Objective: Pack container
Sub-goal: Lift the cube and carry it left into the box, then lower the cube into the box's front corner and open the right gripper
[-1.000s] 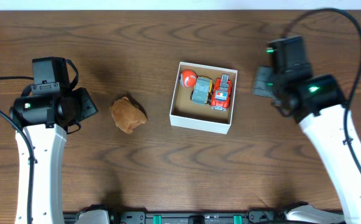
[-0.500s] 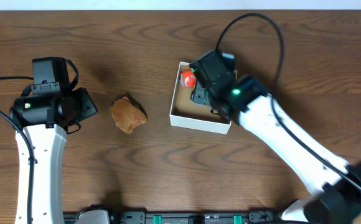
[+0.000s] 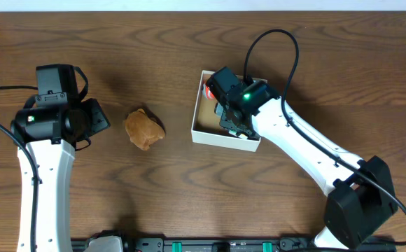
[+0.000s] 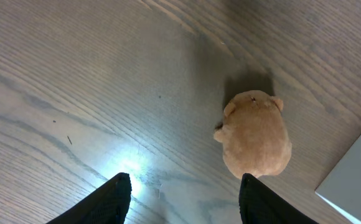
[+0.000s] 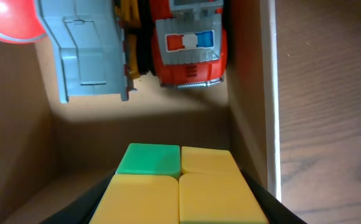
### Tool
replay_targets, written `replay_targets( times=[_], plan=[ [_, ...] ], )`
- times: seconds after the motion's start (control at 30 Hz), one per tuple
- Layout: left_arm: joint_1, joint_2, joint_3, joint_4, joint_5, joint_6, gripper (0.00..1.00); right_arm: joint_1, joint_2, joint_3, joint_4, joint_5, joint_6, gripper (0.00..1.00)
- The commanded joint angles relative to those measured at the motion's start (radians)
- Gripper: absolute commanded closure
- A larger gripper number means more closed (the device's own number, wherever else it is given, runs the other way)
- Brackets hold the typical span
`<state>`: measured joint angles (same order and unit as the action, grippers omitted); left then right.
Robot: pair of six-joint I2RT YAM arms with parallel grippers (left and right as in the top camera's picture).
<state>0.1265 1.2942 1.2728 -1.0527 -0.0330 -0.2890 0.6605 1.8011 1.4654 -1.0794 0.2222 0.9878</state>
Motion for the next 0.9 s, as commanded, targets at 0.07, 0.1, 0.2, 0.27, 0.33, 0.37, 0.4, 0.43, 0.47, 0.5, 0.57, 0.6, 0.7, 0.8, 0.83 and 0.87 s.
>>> replay_targets(
  times=[0.07,0.1,0.2,0.27,0.33,0.37,0.4,0.43,0.47,0.5,0.57,0.6,0.7,0.8,0.83,0.87],
  plan=[
    [0.003,0.002,0.001,-0.005,-0.004,-0.008,0.43,0.008,0.058,-0.008,-0.018,-0.003,0.020,0.99],
    [0.003,0.002,0.001,-0.005,-0.004,-0.008,0.43,0.008,0.060,-0.008,-0.017,-0.006,0.016,0.99],
    [0.003,0.002,0.001,-0.005,-0.004,-0.008,0.43,0.007,0.060,-0.008,-0.013,-0.006,0.004,0.99],
    [0.003,0.002,0.001,-0.005,-0.004,-0.008,0.43,0.003,0.060,-0.008,-0.016,-0.006,-0.003,0.99],
    [0.003,0.002,0.001,-0.005,-0.004,-0.008,0.43,-0.001,0.060,-0.008,-0.027,-0.014,-0.010,0.99],
    [0.003,0.002,0.001,-0.005,-0.004,-0.008,0.43,-0.002,0.060,-0.008,-0.036,-0.014,-0.010,0.99],
    [0.003,0.002,0.001,-0.005,-0.004,-0.008,0.43,-0.003,0.060,-0.008,-0.045,-0.014,-0.014,0.98],
    [0.003,0.002,0.001,-0.005,-0.004,-0.008,0.43,-0.005,0.060,-0.008,-0.051,-0.015,-0.027,0.98],
    [0.003,0.002,0.001,-0.005,-0.004,-0.008,0.43,-0.006,0.060,-0.008,-0.058,-0.016,-0.034,0.98],
    [0.003,0.002,0.001,-0.005,-0.004,-0.008,0.43,-0.007,0.060,-0.008,-0.063,-0.016,-0.042,0.99],
    [0.003,0.002,0.001,-0.005,-0.004,-0.008,0.43,-0.011,0.060,-0.008,-0.066,-0.017,-0.055,0.99],
    [0.003,0.002,0.001,-0.005,-0.004,-0.008,0.43,-0.014,0.060,-0.008,-0.065,-0.017,-0.061,0.99],
    [0.003,0.002,0.001,-0.005,-0.004,-0.008,0.42,-0.027,0.060,-0.008,-0.063,-0.017,-0.075,0.98],
    [0.003,0.002,0.001,-0.005,-0.004,-0.008,0.43,-0.048,0.060,-0.008,-0.062,-0.018,-0.088,0.98],
    [0.003,0.002,0.001,-0.006,-0.004,-0.008,0.43,-0.056,0.060,-0.008,-0.062,-0.018,-0.088,0.97],
    [0.003,0.002,0.000,-0.006,-0.005,-0.008,0.42,-0.065,0.060,-0.008,-0.061,-0.018,-0.089,0.97]
  ],
)
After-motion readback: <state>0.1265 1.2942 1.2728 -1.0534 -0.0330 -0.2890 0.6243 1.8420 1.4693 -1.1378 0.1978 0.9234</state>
